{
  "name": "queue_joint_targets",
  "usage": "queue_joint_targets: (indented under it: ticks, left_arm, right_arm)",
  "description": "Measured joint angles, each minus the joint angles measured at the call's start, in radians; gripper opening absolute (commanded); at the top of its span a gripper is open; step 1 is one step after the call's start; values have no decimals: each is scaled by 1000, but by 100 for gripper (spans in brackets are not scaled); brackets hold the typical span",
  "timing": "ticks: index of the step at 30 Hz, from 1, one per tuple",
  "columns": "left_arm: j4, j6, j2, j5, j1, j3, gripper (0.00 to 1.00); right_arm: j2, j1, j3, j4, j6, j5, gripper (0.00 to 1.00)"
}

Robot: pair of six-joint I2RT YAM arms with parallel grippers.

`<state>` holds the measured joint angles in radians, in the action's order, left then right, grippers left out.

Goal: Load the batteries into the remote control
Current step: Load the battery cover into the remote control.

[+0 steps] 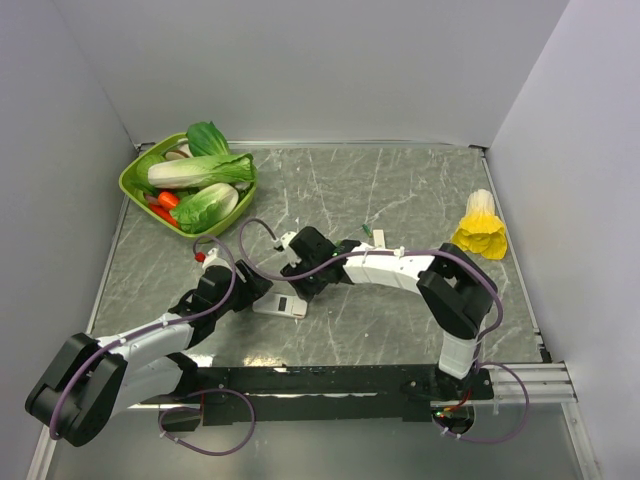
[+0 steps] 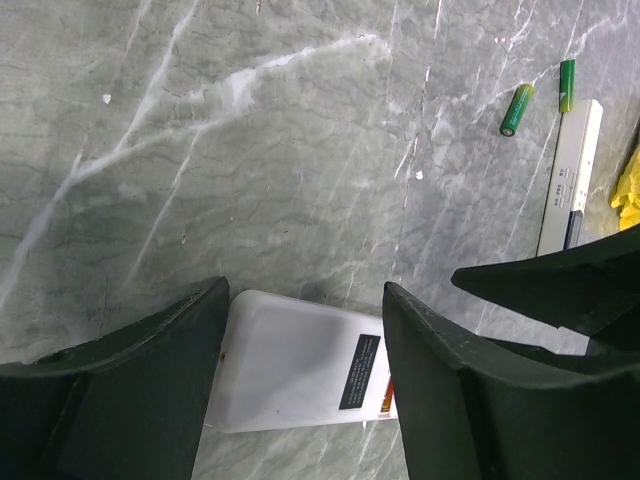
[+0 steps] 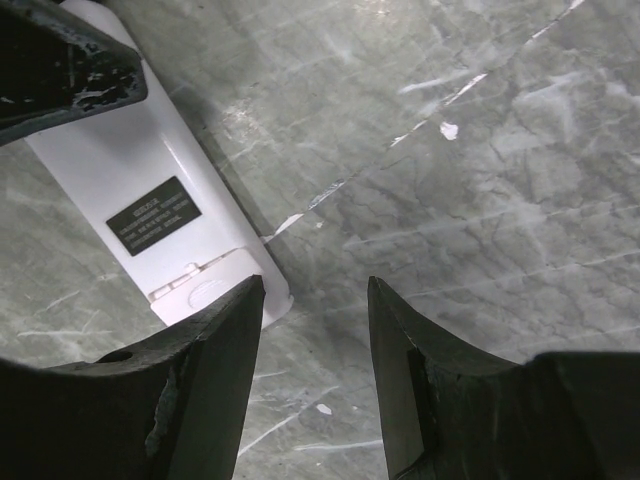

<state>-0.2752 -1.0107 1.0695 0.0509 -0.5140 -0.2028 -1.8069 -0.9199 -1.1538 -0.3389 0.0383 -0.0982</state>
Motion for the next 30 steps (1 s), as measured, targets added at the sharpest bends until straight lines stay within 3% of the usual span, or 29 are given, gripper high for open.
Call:
queue_joint_targets:
  ticks: [15,30]
  left_arm:
    - [6,0,-6,-2,0,0,69]
    - [6,0,-6,-3,0,0,69]
  right_arm:
    - [44,-12,1,-12,57,38,54]
    - [127,-11,158,111,407,32,55]
